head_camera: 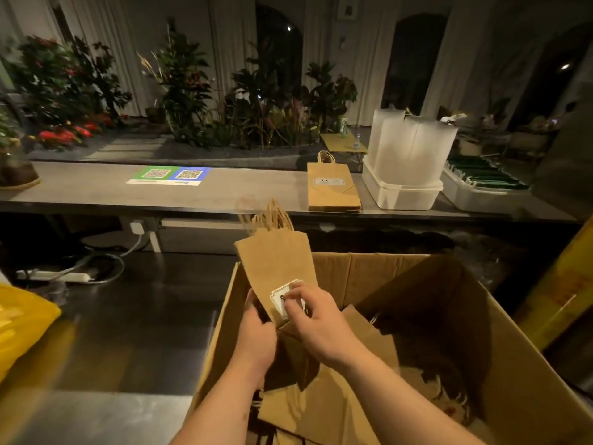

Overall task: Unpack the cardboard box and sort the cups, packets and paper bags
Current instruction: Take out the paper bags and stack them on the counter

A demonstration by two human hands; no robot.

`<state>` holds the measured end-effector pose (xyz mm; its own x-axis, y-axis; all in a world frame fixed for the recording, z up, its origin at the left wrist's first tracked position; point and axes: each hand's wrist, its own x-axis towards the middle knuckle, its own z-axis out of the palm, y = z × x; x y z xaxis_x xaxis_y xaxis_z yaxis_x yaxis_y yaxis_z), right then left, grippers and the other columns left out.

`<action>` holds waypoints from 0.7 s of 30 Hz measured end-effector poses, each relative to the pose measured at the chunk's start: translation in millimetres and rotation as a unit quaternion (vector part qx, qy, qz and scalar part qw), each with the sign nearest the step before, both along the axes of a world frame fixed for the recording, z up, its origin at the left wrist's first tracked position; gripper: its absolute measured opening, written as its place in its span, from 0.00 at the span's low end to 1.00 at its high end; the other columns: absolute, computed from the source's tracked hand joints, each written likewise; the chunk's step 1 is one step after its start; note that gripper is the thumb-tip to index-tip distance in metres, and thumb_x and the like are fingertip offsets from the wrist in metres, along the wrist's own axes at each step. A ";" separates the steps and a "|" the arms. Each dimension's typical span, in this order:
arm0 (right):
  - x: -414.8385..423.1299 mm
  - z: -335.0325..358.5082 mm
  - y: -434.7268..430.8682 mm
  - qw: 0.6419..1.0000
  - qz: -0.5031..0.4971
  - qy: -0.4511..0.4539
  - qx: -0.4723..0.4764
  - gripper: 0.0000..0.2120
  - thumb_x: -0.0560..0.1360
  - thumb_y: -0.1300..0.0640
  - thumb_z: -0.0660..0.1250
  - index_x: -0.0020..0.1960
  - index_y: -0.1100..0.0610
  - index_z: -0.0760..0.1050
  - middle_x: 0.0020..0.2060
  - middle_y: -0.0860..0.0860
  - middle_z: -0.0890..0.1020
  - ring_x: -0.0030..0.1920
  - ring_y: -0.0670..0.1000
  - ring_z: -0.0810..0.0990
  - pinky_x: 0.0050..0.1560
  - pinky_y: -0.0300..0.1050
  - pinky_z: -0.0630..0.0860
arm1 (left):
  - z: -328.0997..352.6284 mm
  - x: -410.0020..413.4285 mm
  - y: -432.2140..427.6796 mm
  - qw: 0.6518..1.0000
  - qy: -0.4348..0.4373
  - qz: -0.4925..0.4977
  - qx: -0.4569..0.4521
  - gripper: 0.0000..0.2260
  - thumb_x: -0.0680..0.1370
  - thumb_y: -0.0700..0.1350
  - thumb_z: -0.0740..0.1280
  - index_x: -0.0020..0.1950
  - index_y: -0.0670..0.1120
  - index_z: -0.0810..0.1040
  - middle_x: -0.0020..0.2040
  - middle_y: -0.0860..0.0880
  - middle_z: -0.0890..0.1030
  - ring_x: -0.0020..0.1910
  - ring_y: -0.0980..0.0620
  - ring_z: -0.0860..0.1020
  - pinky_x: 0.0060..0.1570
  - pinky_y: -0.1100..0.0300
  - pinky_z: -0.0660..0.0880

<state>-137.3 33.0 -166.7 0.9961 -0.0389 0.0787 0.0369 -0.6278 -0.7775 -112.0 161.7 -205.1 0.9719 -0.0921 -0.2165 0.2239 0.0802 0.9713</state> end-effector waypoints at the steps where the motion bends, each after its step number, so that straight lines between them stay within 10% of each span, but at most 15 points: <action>1: 2.5 -4.7 -6.4 0.999 -0.022 -0.019 -0.040 0.11 0.82 0.47 0.65 0.64 0.43 0.75 0.65 0.36 0.72 0.69 0.42 0.66 0.71 0.46 0.66 | 0.6 -1.5 0.9 1.000 0.001 0.000 -0.005 0.16 0.84 0.42 0.64 0.69 0.58 0.71 0.63 0.49 0.80 0.61 0.49 0.78 0.61 0.46 0.77; 6: 8.2 -8.5 -35.4 0.980 -0.131 0.068 0.136 0.37 0.74 0.47 0.77 0.77 0.46 0.61 0.73 0.45 0.66 0.74 0.51 0.65 0.71 0.52 0.70 | 8.8 -3.6 0.5 0.997 -0.046 -0.048 -0.048 0.20 0.81 0.49 0.69 0.67 0.69 0.70 0.65 0.54 0.80 0.64 0.51 0.77 0.62 0.44 0.76; 12: 6.6 -20.2 -33.3 0.944 -0.098 0.132 0.287 0.17 0.78 0.51 0.73 0.60 0.42 0.69 0.57 0.44 0.80 0.52 0.45 0.79 0.42 0.37 0.74 | 9.2 -5.0 -0.7 0.994 -0.047 -0.063 -0.082 0.14 0.85 0.57 0.56 0.71 0.64 0.71 0.65 0.52 0.81 0.65 0.47 0.80 0.63 0.41 0.77; 21: 24.1 -30.3 -68.2 0.971 -0.109 0.134 0.165 0.16 0.84 0.45 0.59 0.67 0.51 0.74 0.55 0.49 0.82 0.55 0.50 0.81 0.57 0.51 0.81 | 3.5 2.3 2.2 0.992 -0.103 0.063 -0.045 0.14 0.84 0.46 0.64 0.64 0.64 0.71 0.61 0.57 0.81 0.60 0.55 0.80 0.55 0.52 0.79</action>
<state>-113.3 -35.2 -197.0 0.9444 -0.2306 -0.2342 -0.2999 -0.3128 -0.9013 -109.8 164.0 -201.7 0.9997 0.0226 -0.0086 0.0043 0.1827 0.9832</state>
